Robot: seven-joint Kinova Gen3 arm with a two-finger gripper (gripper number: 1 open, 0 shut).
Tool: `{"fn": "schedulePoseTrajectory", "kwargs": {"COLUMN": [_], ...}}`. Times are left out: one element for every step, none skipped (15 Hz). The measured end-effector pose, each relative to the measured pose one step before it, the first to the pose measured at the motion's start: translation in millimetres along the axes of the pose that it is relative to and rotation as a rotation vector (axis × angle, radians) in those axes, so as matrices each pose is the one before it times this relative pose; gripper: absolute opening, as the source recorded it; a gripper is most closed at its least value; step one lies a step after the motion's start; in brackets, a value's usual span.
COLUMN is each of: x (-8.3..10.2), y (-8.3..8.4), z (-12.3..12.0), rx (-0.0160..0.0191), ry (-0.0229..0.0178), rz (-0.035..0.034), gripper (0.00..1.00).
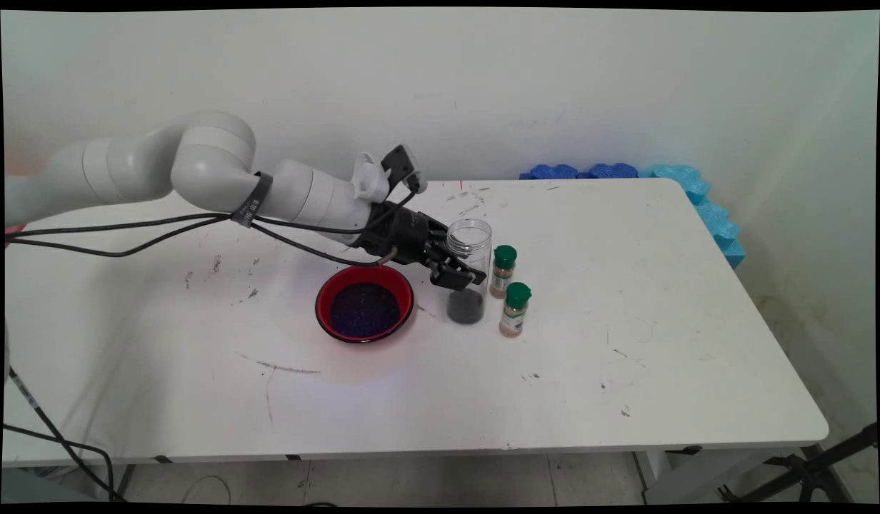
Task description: Pour the black seasoning powder in the red bowl
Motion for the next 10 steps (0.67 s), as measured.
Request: {"fn": "schedulePoseTrajectory", "kwargs": {"x": [0.48, 0.25, 0.49, 1.11, 1.18, 1.56, 2.29, 2.71, 2.43, 1.70], "y": [0.37, 0.52, 0.66, 1.11, 1.29, 1.51, 2.57, 3.16, 2.98, 2.08], "z": [-0.46, -1.28, -1.56, -2.66, -3.82, -3.93, -5.31, -6.21, -5.64, -4.34], "rx": [-0.00201, -0.00104, -0.00029, 0.00042, 0.00281, 0.00347, 0.00282, 0.00303, 0.00260, 0.00215], "ry": [0.00136, 0.00020, -0.00076, -0.00085, 0.00027, 0.00133, 0.00197, 0.00214, 0.00146, 0.00112], "rz": [0.00332, 0.00182, 0.00170, 0.00408, 0.00474, 0.00594, 0.00879, 0.00959, 0.00780, 0.00413], "gripper": [0.00, 0.00, 0.00, 0.00, 0.00, 0.00, 0.00, 0.00, 0.00, 0.00]}}
